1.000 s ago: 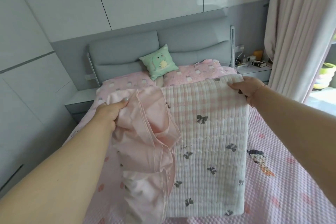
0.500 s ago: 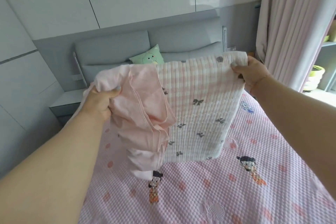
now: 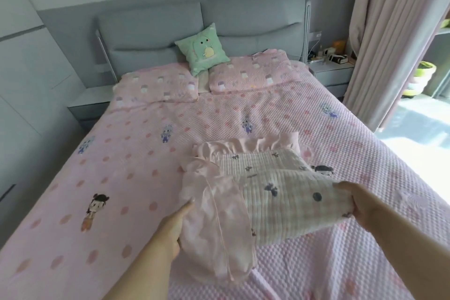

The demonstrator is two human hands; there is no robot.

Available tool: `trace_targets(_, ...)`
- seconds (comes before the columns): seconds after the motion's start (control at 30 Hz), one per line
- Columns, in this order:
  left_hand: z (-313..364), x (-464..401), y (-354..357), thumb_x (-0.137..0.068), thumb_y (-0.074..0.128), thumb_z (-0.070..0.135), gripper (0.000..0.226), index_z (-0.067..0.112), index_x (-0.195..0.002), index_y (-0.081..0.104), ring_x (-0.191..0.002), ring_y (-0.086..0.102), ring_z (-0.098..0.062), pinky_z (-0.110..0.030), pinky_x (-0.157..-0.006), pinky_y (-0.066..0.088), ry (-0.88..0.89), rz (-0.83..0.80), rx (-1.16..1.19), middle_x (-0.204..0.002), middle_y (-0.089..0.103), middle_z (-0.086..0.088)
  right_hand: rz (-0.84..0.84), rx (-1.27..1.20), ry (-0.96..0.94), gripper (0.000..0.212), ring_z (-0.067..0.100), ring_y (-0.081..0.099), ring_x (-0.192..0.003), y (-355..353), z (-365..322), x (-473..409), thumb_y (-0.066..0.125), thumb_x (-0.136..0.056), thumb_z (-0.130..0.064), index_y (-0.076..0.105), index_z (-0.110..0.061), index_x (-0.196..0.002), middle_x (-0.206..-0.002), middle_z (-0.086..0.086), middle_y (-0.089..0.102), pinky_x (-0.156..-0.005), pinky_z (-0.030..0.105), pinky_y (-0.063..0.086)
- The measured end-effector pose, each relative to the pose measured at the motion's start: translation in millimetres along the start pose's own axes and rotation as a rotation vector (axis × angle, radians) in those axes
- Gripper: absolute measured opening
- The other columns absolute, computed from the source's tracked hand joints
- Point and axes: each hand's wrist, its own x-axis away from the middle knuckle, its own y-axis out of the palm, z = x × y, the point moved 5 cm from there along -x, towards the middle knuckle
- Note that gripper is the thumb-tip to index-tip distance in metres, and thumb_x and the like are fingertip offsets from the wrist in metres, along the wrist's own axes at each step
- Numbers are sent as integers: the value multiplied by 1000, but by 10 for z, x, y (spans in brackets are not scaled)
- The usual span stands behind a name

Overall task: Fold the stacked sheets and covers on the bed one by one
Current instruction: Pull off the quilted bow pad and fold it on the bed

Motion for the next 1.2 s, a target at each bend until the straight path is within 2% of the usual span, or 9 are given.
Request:
trace_targets(0.13,-521,126,-128,-64,87,37,60,4,-110,66,-89,71,-29,-41,-87,55,-81,13,-88,-93,75,-14,66,91,157,45,35,66,-89,-47,575,177,67,-84,-46,67,-2,-93,-90,19,70,-86,47,51)
trace_targets(0.27,-784,347,-275,-71,84,5,34,3,-97,62,-77,69,-28,-33,-72,53,-43,25,-194,-78,73,-11,122,230,148,42,37,63,-99,-69,923,249,66,-88,-28,60,3,-115,-105,20,66,-94,53,48)
trace_targets(0.43,-990,486,-443,-52,88,45,92,2,-127,58,-100,65,-29,-38,-89,49,-129,-64,-323,-106,70,-9,163,110,208,31,39,66,-92,-87,1262,521,70,-80,-14,65,4,-105,-102,22,68,-87,55,52)
trace_targets(0.53,-981,456,-456,-77,73,58,79,14,-137,48,-118,55,-32,-47,-101,41,-165,-3,-333,-131,57,-9,164,45,223,40,34,68,-88,25,1291,732,76,-77,-34,67,0,-96,-94,17,70,-80,45,55)
trace_targets(0.73,-1105,463,-690,-87,68,5,21,4,-108,66,-77,71,-27,-32,-66,54,-24,-27,-224,-88,74,-14,138,-8,145,25,34,67,-90,4,1564,1042,67,-87,-16,65,-1,-107,-102,19,69,-83,48,54)
trace_targets(0.87,-1312,618,-893,-81,71,4,29,-2,-109,67,-92,69,-31,-37,-79,52,-128,-132,-235,-97,74,-18,191,-203,202,37,33,64,-89,-195,1961,1206,64,-87,-9,54,9,-118,-101,19,67,-79,44,53)
trace_targets(1.0,-1402,609,-846,-79,78,36,39,10,-106,65,-97,68,-30,-44,-94,51,-160,-120,-393,-98,74,-10,150,174,249,39,33,69,-86,-150,2037,1165,71,-81,-38,68,-3,-97,-96,17,71,-84,46,55)
trace_targets(1.07,-1390,582,-825,-84,75,27,35,6,-110,65,-93,70,-32,-48,-92,53,-75,-93,-406,-96,75,-13,141,250,182,28,33,69,-87,-134,1995,1149,69,-84,-29,68,-4,-98,-92,15,71,-85,49,55)
trace_targets(1.2,-1466,846,-928,-82,69,1,28,-1,-110,66,-96,69,-35,-40,-85,53,-17,-124,-255,-100,72,-21,-75,-186,58,18,34,67,-94,-256,1921,1396,59,-87,-1,63,1,-104,-99,18,71,-74,42,58)
